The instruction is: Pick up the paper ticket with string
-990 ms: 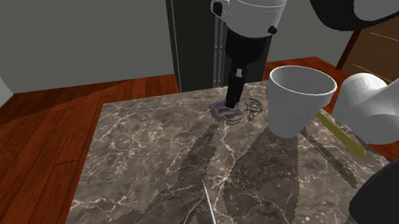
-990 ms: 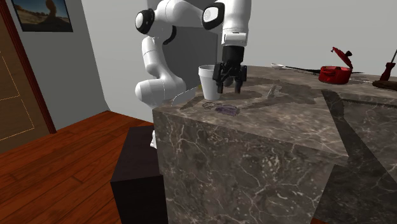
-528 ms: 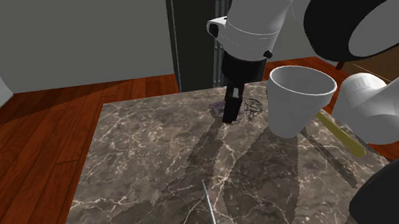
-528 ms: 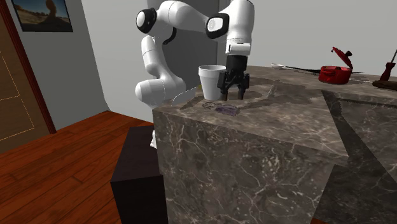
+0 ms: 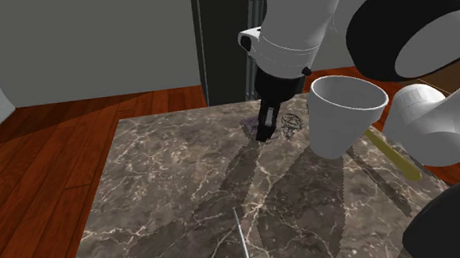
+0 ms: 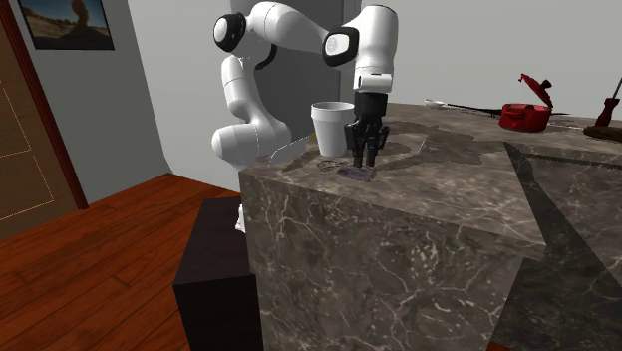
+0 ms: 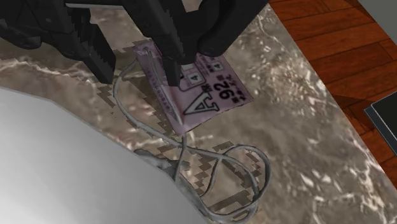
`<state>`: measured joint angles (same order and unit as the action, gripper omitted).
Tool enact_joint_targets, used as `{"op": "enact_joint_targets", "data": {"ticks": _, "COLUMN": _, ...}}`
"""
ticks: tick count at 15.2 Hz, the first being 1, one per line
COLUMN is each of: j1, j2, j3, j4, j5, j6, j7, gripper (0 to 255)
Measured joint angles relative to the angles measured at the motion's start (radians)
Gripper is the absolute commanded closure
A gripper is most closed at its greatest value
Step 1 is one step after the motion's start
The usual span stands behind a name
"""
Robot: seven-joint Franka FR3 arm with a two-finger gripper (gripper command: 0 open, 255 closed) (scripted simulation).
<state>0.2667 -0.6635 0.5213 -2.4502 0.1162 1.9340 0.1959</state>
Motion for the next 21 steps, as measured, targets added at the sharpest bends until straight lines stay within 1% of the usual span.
{"op": "enact_joint_targets", "data": {"ticks": 6, "j1": 0.000, "j2": -0.001, "j3": -0.001, "j4": 0.005, "j5": 0.000, "j6": -0.007, "j7": 0.000, "gripper": 255}}
{"op": "enact_joint_targets", "data": {"ticks": 21, "j1": -0.017, "j2": 0.005, "j3": -0.038, "j4": 0.192, "j5": -0.026, "j6": -0.187, "j7": -0.023, "gripper": 255}}
